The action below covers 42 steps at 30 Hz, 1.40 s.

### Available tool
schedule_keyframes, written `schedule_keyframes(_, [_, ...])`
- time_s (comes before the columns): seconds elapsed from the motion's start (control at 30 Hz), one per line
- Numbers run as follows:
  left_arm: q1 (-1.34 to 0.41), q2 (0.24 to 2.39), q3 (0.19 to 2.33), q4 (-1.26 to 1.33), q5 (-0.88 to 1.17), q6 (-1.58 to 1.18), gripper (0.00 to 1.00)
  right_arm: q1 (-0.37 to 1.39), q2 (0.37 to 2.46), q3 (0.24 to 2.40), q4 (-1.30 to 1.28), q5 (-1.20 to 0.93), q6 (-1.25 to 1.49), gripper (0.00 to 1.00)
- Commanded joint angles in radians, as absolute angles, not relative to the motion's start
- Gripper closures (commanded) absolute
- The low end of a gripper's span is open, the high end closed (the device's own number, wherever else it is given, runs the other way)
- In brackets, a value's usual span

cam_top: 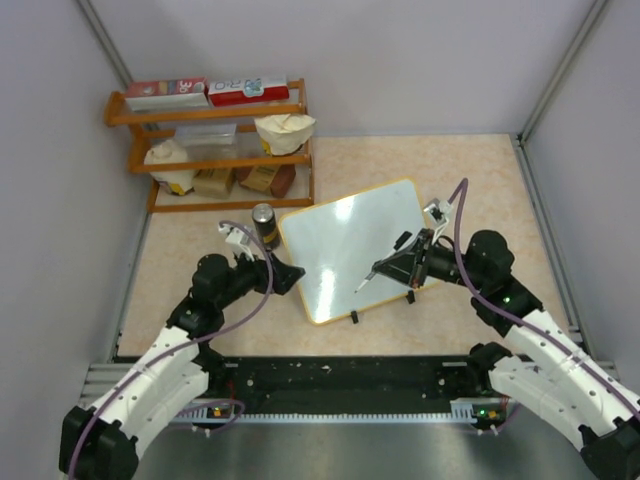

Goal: Write a sentence on the whiteboard
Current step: Adjust the whiteboard at the center of the board, then write a sentence on the whiteboard.

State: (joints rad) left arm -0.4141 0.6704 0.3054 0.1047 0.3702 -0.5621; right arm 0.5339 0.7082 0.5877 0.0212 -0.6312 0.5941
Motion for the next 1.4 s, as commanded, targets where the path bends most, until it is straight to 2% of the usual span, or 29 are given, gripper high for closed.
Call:
schedule_keyframes(0.0, [-0.408,0.725,0.446,-0.058,0.229,-0.485,0.04,0.523,0.718,0.686,0.091,-0.641,0.566,1.00])
schedule_keyframes(0.27, [-0.405,0.787,0.616,-0.190,0.218,-0.468,0.05,0.523,0.727,0.736,0.051,-0.607,0.535,1.00])
schedule_keyframes(0.43, [-0.405,0.761,0.719,-0.305,0.039,-0.505,0.02,0.523,0.735,0.736,0.048,-0.603,0.531,1.00])
schedule_keyframes(0.53, [-0.405,0.716,0.693,-0.267,-0.009,-0.493,0.01,0.523,0.741,0.736,0.043,-0.592,0.528,1.00])
schedule_keyframes(0.73, [-0.405,0.647,0.649,-0.219,0.049,-0.442,0.01,0.523,0.759,0.750,0.028,-0.578,0.508,1.00])
schedule_keyframes(0.93, [-0.403,0.724,0.640,-0.253,0.057,-0.486,0.02,0.523,0.767,0.755,0.021,-0.555,0.497,1.00])
schedule_keyframes(1.17, [-0.393,0.773,0.512,-0.080,0.158,-0.543,0.02,0.523,0.778,0.744,0.015,-0.535,0.479,1.00])
schedule_keyframes(1.37, [-0.367,0.810,0.485,-0.038,0.204,-0.571,0.02,0.523,0.776,0.727,0.014,-0.525,0.471,1.00])
